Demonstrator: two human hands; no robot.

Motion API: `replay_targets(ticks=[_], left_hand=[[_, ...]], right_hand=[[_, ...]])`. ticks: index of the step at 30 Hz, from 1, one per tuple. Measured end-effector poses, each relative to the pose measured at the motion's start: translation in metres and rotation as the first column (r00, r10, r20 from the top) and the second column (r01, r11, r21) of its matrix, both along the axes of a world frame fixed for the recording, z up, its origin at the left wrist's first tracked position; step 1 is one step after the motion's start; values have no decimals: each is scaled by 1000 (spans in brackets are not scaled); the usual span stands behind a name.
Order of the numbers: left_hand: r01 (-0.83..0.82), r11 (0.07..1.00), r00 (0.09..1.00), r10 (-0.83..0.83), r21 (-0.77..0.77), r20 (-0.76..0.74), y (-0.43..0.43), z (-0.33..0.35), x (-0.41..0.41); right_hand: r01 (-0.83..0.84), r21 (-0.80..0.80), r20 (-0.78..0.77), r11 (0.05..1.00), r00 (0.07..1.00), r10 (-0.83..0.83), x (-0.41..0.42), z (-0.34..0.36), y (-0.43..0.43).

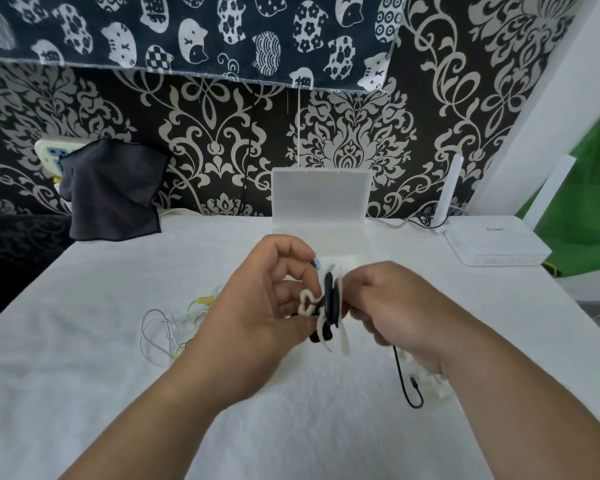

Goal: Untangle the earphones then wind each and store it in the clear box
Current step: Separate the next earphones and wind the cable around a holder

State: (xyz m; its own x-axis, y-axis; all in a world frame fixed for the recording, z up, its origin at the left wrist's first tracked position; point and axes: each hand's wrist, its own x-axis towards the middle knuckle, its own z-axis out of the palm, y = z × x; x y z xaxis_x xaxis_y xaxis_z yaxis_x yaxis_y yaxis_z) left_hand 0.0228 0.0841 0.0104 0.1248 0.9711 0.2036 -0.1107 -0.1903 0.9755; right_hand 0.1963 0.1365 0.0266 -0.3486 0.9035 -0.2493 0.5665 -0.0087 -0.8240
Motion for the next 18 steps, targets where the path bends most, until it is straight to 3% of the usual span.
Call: replay_targets(ticks=[5,9,15,18], left_hand=[[-150,989,985,149,3,86,1,2,0],[-278,960,959,279,29,-46,3,-2,-5],[-333,941,934,338,64,-118,4,-6,-5],[-394,910,882,413,126,-226,4,-7,-6]], right_hand=[[-165,-158,-10,974,986,165,-6,3,-11],[-245,-166,-47,955,969,241,-4,6,-11],[-334,-165,-28,928,942,334,3,13,-13],[-354,-119,-35,928,935,352,5,19,-13]])
